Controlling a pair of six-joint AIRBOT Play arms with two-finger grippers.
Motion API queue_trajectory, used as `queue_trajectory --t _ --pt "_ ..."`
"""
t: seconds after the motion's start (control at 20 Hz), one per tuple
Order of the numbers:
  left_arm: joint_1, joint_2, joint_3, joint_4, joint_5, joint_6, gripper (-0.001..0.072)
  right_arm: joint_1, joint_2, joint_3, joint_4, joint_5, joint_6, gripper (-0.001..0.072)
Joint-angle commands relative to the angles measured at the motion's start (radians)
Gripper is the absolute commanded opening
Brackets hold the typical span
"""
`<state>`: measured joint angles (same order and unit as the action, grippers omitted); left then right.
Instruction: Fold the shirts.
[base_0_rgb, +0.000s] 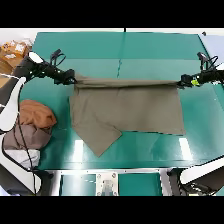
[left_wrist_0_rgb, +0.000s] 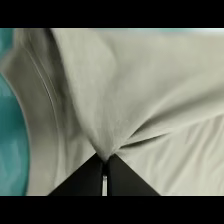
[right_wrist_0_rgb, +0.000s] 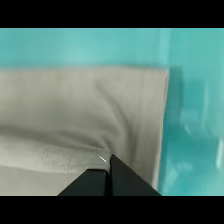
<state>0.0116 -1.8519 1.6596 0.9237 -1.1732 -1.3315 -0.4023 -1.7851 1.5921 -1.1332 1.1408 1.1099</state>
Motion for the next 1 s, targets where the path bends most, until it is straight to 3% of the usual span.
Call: queue_trajectory --t 0.0,0.15,0.2,0.25,0.3,0.35,0.4,0.55,0.6,0.65,0.75,0.8,0.95 --pt "-0.021 -0.002 0.0 0.02 -0.098 0.006 0.0024 0.002 0.008 0.006 -0.114 0.139 -0.057 0.0014" --pt "-0.034 -0.002 0.0 0.035 -0.123 0.004 0.0024 0.006 0.008 0.006 -0.116 0.16 -0.058 0.0016" --pt "-0.034 -0.002 0.0 0.035 -0.13 0.002 0.0024 0.009 0.008 0.006 -0.116 0.164 -0.057 0.0067" --pt "-0.034 -0.002 0.0 0.035 -0.142 -0.006 0.0027 0.013 0.008 0.006 -0.117 0.176 -0.056 0.0266" --pt "-0.034 -0.002 0.0 0.034 -0.169 -0.005 0.0238 0.014 0.009 0.006 -0.117 0.192 -0.055 0.0406" --pt "-0.034 -0.002 0.001 0.032 -0.216 -0.007 0.0642 0.012 0.01 0.009 -0.123 0.206 -0.035 0.0422" --pt "-0.032 0.0 0.001 0.032 -0.255 -0.022 0.0712 0.009 0.012 0.014 -0.153 0.216 0.01 0.0418" --pt "-0.009 0.004 0.021 0.033 -0.383 -0.057 0.0711 -0.013 0.049 0.019 -0.23 0.264 0.157 0.0154" --pt "0.001 0.004 0.031 0.033 -0.428 -0.078 0.071 -0.021 0.066 0.018 -0.228 0.288 0.197 0.0023" --pt "0.013 0.008 0.032 0.034 -0.47 -0.097 0.0658 -0.026 0.087 0.014 -0.227 0.308 0.244 0.0015" --pt "0.019 0.016 0.024 0.042 -0.56 -0.109 0.012 -0.031 0.149 -0.048 -0.196 0.317 0.326 0.0014" --pt "0.015 0.03 0.01 0.042 -0.597 -0.108 0.0024 -0.031 0.193 -0.105 -0.174 0.316 0.351 0.0014" --pt "0.003 0.166 -0.134 0.076 -0.481 -0.096 0.0023 -0.052 0.391 -0.362 -0.159 0.274 0.43 0.0013"
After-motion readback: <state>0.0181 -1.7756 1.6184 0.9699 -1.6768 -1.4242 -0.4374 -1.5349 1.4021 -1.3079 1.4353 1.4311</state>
